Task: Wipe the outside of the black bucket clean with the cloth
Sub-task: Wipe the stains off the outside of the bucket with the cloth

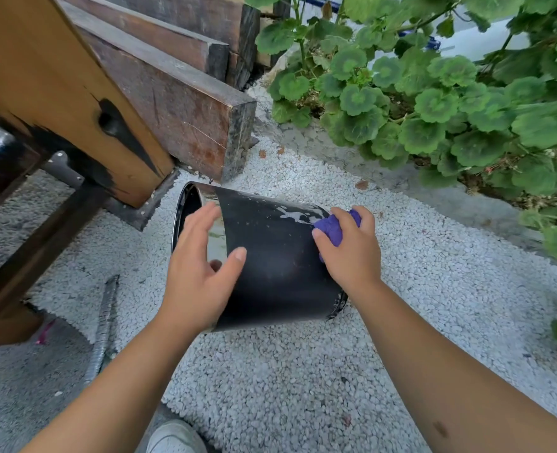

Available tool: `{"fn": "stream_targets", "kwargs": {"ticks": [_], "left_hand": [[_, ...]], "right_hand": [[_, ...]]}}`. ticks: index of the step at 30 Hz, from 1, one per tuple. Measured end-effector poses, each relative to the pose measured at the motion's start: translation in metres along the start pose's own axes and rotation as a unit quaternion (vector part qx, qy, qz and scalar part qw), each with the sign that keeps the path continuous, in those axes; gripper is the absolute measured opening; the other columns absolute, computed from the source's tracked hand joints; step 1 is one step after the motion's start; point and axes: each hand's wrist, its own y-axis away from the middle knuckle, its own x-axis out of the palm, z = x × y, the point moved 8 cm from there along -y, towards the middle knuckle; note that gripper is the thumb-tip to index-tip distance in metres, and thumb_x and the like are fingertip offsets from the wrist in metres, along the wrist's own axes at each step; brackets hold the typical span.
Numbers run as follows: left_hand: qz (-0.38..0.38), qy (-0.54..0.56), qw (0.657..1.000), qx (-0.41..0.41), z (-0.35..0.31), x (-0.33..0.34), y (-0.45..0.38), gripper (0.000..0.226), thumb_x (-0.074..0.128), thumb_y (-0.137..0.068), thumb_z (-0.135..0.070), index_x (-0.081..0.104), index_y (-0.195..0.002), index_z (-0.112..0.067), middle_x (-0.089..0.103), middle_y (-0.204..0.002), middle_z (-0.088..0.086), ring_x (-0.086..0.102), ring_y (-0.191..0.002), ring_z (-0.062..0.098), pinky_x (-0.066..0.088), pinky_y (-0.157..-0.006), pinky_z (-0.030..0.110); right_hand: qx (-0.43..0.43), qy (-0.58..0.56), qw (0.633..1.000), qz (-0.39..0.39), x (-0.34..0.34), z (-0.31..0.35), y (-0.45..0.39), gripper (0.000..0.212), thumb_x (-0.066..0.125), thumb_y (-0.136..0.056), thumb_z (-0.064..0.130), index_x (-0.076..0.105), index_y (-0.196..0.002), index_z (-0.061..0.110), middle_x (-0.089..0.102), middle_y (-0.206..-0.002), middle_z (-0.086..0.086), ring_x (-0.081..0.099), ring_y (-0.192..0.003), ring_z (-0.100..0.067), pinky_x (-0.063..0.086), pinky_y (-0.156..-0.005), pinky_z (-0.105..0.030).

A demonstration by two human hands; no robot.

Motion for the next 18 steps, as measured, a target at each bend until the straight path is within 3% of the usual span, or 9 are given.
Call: {"fn": "stream_targets", "kwargs": {"ticks": [2,5,7,9,11,14,18], "left_hand": [[-0.011,0.017,0.999,-0.027,0.004,-0.001,-0.006,0.067,0.064,-0.090,-0.024,0.032,-0.149,-0.027,0.026,-0.157,-0.011,0.023,-0.142,-0.003,0.028,-0.083,-0.009],[0.010,0.016,0.999,-0.047,0.011,0.006,-0.004,0.077,0.064,-0.091,-0.020,0.020,-0.155,-0.024,0.007,-0.162,-0.012,0.009,-0.141,-0.007,0.022,-0.076,-0.014],[0.027,0.011,0.998,-0.054,0.014,0.010,-0.003,0.084,0.064,-0.091,-0.025,0.012,-0.157,-0.023,-0.003,-0.163,-0.011,0.001,-0.141,-0.008,0.019,-0.077,-0.015],[0.033,-0.013,0.998,-0.050,0.014,0.011,-0.004,0.087,0.064,-0.091,-0.027,0.009,-0.157,-0.021,-0.005,-0.163,-0.009,-0.007,-0.137,-0.017,0.012,-0.083,-0.014],[0.036,-0.038,0.998,-0.044,0.017,0.011,-0.006,0.087,0.064,-0.091,-0.031,0.008,-0.157,-0.020,-0.006,-0.164,-0.008,-0.013,-0.127,-0.031,0.002,-0.091,-0.012],[0.043,-0.043,0.997,-0.043,0.017,0.012,-0.007,0.087,0.064,-0.090,-0.034,0.010,-0.156,-0.021,-0.007,-0.164,-0.008,-0.013,-0.127,-0.030,-0.001,-0.092,-0.011],[0.047,-0.031,0.998,-0.035,0.013,0.014,-0.005,0.086,0.065,-0.089,-0.034,0.012,-0.156,-0.021,-0.008,-0.164,-0.007,-0.001,-0.142,-0.009,0.009,-0.085,-0.013]], "right_hand": [[0.013,-0.057,0.998,-0.007,-0.002,0.002,0.002,0.056,0.046,-0.093,0.043,0.034,-0.147,0.033,0.023,-0.156,0.006,0.041,-0.133,-0.021,0.039,-0.102,-0.039],[0.029,-0.126,0.990,-0.061,-0.010,0.009,0.005,0.074,0.061,-0.090,0.026,0.018,-0.151,0.029,0.020,-0.158,0.005,0.031,-0.126,0.004,0.040,-0.094,-0.032],[0.066,-0.157,0.984,-0.048,-0.008,0.012,-0.001,0.084,0.075,-0.081,0.027,0.025,-0.149,0.025,0.027,-0.152,0.002,0.027,-0.113,0.013,0.034,-0.088,-0.022],[0.077,-0.142,0.987,0.012,0.001,0.020,-0.011,0.072,0.078,-0.074,0.035,0.046,-0.137,0.023,0.051,-0.126,0.000,0.045,-0.115,-0.004,0.035,-0.081,-0.018],[0.017,-0.079,0.996,0.034,0.002,0.038,-0.011,0.064,0.074,-0.071,0.046,0.052,-0.127,0.026,0.052,-0.108,0.008,0.050,-0.103,-0.016,0.036,-0.079,-0.023],[-0.066,-0.019,0.997,0.040,0.007,0.053,0.005,0.065,0.061,-0.074,0.056,0.041,-0.132,0.035,0.044,-0.116,0.005,0.042,-0.104,-0.019,0.037,-0.088,-0.032],[-0.091,-0.044,0.993,0.062,0.016,0.051,0.018,0.072,0.059,-0.078,0.031,0.026,-0.140,0.043,0.041,-0.127,0.000,0.054,-0.099,-0.022,0.046,-0.080,-0.033]]}}
